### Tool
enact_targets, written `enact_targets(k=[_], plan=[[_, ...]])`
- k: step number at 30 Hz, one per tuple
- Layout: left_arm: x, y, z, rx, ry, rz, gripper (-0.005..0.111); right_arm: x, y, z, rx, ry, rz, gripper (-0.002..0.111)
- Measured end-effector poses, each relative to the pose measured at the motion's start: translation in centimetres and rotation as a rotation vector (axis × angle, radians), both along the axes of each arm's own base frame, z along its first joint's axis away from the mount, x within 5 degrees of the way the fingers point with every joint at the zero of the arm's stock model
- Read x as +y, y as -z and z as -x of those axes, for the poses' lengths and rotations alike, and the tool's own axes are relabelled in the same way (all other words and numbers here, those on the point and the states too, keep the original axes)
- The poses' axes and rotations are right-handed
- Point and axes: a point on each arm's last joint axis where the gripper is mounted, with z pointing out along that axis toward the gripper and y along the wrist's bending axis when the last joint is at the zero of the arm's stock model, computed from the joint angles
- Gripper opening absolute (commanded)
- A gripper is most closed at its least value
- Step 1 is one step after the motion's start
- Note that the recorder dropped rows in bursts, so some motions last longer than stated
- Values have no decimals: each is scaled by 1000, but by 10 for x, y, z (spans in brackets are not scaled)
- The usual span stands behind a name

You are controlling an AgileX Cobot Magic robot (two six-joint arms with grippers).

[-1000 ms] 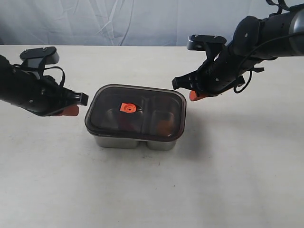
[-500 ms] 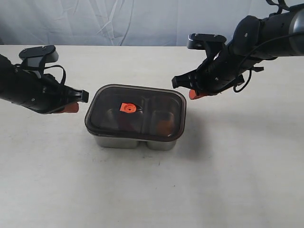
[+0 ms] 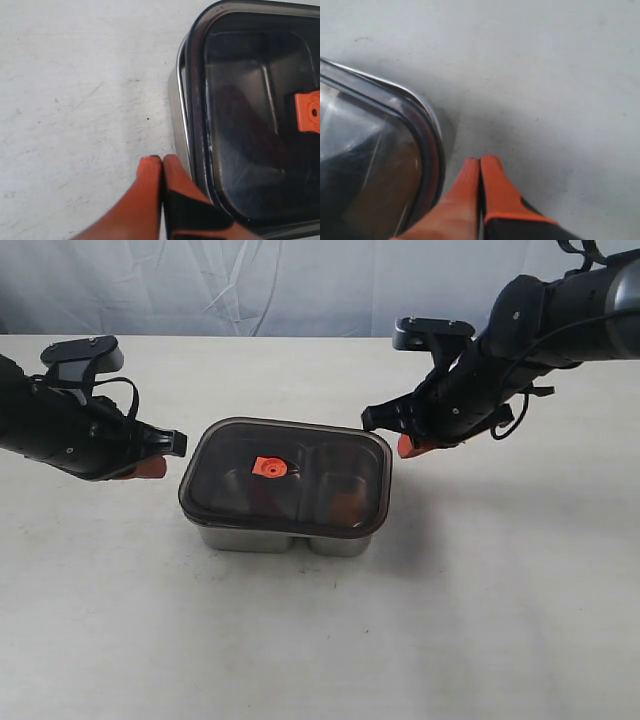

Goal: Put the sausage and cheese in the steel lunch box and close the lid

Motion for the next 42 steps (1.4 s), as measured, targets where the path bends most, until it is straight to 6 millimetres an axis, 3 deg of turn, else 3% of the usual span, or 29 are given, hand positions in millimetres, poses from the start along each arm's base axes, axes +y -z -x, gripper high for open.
enact_targets(k=[5, 18, 28, 33, 42], plan=[[0, 0, 0, 0, 0, 0, 0, 1, 10, 0, 33, 4, 8, -1], [0, 0, 0, -1, 2, -1, 0, 15, 9, 6, 16, -24, -8, -1], [-1, 0, 1, 14, 10, 2, 0, 15, 9, 5, 4, -33, 2, -1], [-2, 5, 4, 59, 28, 6, 0, 17, 0, -2, -35, -51, 4, -1], [-22, 13, 10, 82, 110, -13, 0, 17, -11, -9, -69, -91, 62, -1]])
